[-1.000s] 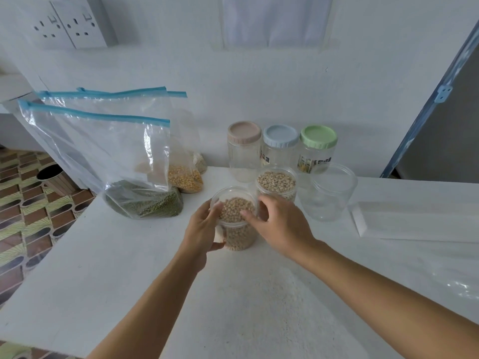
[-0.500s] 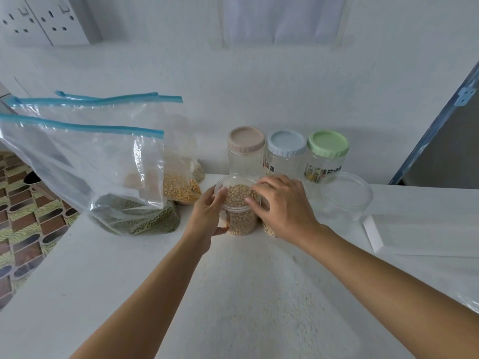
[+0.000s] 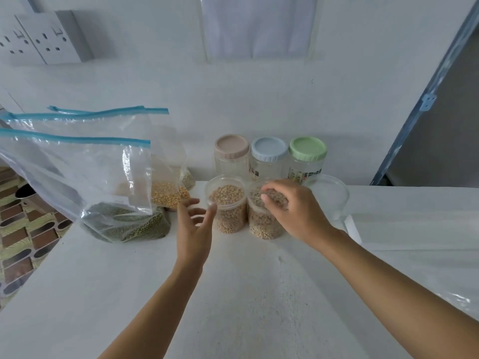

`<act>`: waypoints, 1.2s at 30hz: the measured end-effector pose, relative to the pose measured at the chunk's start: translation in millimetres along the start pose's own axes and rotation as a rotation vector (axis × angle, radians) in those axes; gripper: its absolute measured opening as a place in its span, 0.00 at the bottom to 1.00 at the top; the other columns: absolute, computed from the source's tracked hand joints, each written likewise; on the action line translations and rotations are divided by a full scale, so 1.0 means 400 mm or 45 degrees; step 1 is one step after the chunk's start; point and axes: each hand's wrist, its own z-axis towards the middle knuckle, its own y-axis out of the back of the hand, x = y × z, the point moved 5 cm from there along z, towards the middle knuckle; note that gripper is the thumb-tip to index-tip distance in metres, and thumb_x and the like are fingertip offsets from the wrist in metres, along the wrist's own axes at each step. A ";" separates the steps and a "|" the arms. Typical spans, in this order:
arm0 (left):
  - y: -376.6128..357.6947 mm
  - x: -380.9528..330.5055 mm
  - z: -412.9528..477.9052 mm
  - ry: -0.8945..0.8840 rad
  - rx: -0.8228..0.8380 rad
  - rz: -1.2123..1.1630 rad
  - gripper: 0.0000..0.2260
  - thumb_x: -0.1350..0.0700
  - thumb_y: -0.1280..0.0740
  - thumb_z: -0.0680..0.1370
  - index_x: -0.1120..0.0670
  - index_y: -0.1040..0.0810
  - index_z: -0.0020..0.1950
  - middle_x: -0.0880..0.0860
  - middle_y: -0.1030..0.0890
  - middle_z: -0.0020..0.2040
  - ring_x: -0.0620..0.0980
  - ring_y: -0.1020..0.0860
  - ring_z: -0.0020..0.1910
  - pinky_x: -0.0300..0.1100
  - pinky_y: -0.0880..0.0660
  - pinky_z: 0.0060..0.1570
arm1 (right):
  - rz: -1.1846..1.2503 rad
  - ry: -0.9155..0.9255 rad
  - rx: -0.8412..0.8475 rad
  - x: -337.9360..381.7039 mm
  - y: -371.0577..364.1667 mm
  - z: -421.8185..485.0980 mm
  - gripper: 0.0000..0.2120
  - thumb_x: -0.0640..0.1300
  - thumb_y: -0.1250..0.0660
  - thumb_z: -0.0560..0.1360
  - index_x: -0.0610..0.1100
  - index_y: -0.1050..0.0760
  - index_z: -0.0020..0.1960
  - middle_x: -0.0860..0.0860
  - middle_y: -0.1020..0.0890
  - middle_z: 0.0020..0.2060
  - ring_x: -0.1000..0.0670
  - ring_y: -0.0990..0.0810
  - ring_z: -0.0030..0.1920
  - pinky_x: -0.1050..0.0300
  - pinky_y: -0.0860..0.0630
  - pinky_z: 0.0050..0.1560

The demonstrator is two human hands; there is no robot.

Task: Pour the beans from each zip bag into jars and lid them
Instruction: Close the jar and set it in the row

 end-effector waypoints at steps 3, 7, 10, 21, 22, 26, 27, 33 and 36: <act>-0.055 -0.055 -0.047 -0.255 0.171 0.059 0.03 0.54 0.31 0.82 0.50 0.22 0.54 0.47 0.19 0.46 0.45 0.20 0.45 0.48 0.21 0.46 | -0.106 0.002 -0.227 -0.048 0.087 -0.062 0.07 0.46 0.32 0.79 0.44 0.19 0.52 0.51 0.16 0.47 0.49 0.20 0.50 0.46 0.21 0.52; -0.196 -0.115 -0.077 -0.375 0.421 0.129 0.04 0.58 0.33 0.83 0.51 0.19 0.53 0.46 0.17 0.48 0.48 0.18 0.48 0.48 0.19 0.46 | -0.316 -0.191 -0.244 -0.149 0.167 -0.094 0.13 0.53 0.31 0.77 0.47 0.20 0.57 0.49 0.20 0.55 0.43 0.25 0.60 0.39 0.24 0.56; -0.298 -0.145 -0.090 -0.644 0.425 0.408 0.05 0.53 0.33 0.83 0.49 0.20 0.58 0.45 0.18 0.56 0.47 0.21 0.57 0.52 0.22 0.56 | -0.382 -0.364 -0.008 -0.212 0.183 -0.084 0.28 0.63 0.32 0.75 0.52 0.26 0.71 0.44 0.29 0.70 0.42 0.36 0.72 0.41 0.31 0.69; -0.401 -0.092 -0.061 -0.672 0.325 0.966 0.19 0.43 0.45 0.82 0.44 0.21 0.66 0.41 0.23 0.66 0.44 0.32 0.69 0.40 0.49 0.58 | -0.270 -0.396 0.319 -0.252 0.152 -0.097 0.42 0.65 0.25 0.69 0.56 0.37 0.77 0.48 0.39 0.68 0.44 0.38 0.71 0.52 0.33 0.67; -0.395 -0.092 -0.062 -0.673 0.359 0.924 0.18 0.44 0.45 0.82 0.44 0.21 0.65 0.40 0.23 0.65 0.44 0.31 0.68 0.41 0.48 0.60 | -0.274 -0.389 0.363 -0.241 0.153 -0.105 0.42 0.65 0.26 0.68 0.57 0.38 0.77 0.49 0.39 0.67 0.45 0.39 0.71 0.52 0.33 0.67; -0.339 -0.096 -0.096 -0.637 0.475 0.446 0.12 0.51 0.38 0.83 0.50 0.20 0.63 0.41 0.19 0.59 0.41 0.23 0.63 0.47 0.29 0.66 | -0.242 -0.348 0.574 -0.184 0.156 -0.148 0.46 0.65 0.26 0.68 0.62 0.44 0.79 0.51 0.41 0.71 0.47 0.42 0.73 0.50 0.33 0.70; -0.319 -0.097 -0.117 -0.639 0.456 0.345 0.11 0.53 0.37 0.83 0.53 0.19 0.61 0.43 0.18 0.58 0.42 0.22 0.61 0.45 0.26 0.64 | -0.253 -0.322 0.634 -0.166 0.153 -0.163 0.46 0.66 0.26 0.68 0.63 0.46 0.79 0.52 0.42 0.72 0.47 0.43 0.73 0.48 0.33 0.71; -0.209 0.019 -0.226 -0.142 0.528 -0.064 0.13 0.61 0.38 0.79 0.57 0.21 0.61 0.57 0.17 0.57 0.57 0.19 0.57 0.51 0.22 0.57 | -0.208 -0.155 0.778 -0.048 0.109 -0.262 0.45 0.65 0.27 0.69 0.63 0.47 0.78 0.51 0.40 0.70 0.47 0.43 0.70 0.48 0.32 0.69; -0.173 0.082 -0.277 0.068 0.884 0.072 0.25 0.72 0.40 0.76 0.52 0.25 0.70 0.51 0.17 0.62 0.50 0.20 0.62 0.42 0.21 0.56 | -0.243 -0.026 0.776 0.010 0.082 -0.293 0.42 0.69 0.30 0.70 0.62 0.47 0.77 0.50 0.39 0.68 0.46 0.41 0.69 0.48 0.33 0.68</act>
